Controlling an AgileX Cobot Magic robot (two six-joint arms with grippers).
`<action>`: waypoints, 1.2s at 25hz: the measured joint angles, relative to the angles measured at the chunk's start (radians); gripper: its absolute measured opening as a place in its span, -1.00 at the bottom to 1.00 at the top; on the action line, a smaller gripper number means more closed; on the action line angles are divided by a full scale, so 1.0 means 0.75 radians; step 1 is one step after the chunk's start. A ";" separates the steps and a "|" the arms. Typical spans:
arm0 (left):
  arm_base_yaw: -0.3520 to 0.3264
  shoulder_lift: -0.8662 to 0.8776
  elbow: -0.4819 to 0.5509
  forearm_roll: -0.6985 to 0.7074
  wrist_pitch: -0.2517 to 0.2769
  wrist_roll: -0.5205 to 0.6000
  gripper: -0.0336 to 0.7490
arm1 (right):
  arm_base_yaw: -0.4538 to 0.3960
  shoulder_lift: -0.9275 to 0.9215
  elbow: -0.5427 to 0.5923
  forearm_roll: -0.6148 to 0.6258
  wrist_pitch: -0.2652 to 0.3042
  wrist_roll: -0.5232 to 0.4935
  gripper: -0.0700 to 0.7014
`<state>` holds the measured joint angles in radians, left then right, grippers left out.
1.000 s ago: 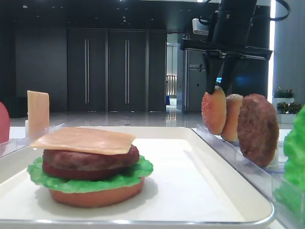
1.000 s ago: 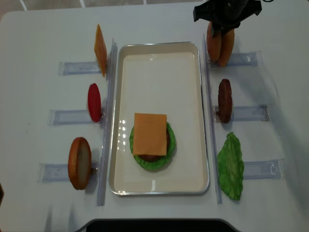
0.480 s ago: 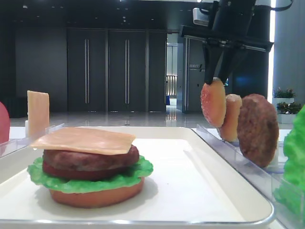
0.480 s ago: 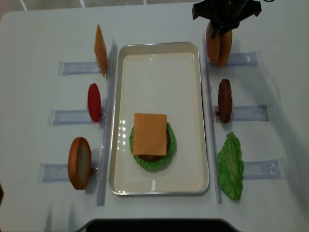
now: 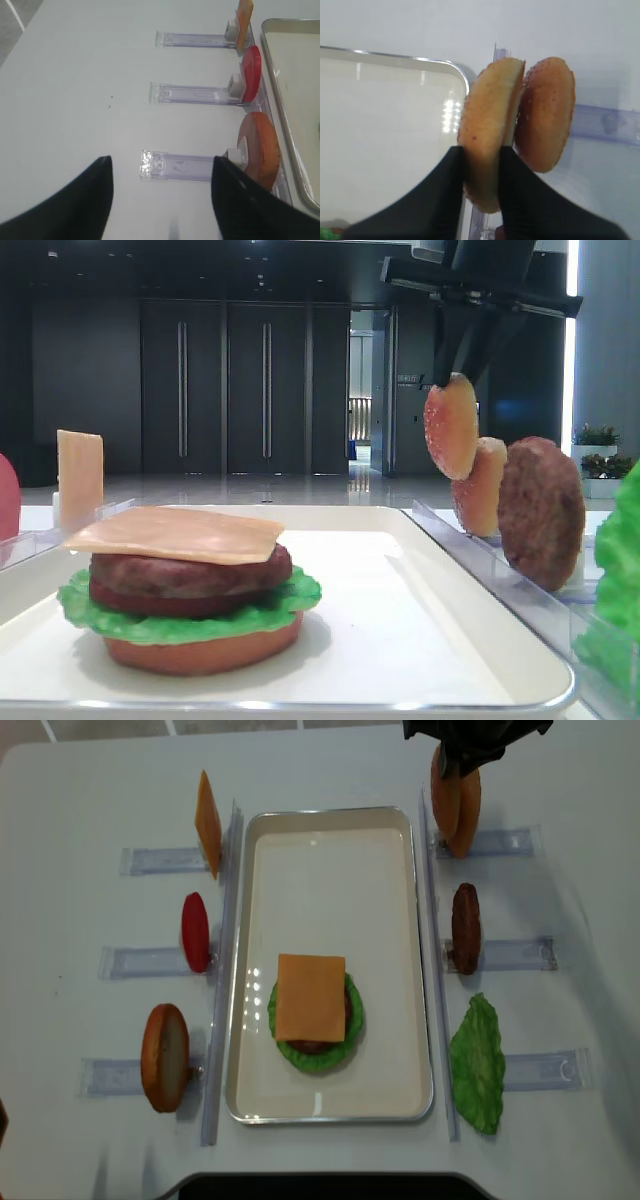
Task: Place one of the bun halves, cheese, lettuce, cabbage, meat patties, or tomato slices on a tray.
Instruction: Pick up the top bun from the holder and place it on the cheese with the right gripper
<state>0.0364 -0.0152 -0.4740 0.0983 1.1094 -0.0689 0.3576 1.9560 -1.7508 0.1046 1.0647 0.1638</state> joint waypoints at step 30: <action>0.000 0.000 0.000 0.000 0.000 0.001 0.29 | -0.011 -0.064 0.000 0.134 0.080 -0.079 -0.51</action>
<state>0.0364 -0.0152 -0.4740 0.0983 1.1094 -0.0680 0.3493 1.9079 -1.7508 0.2051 1.1244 0.1046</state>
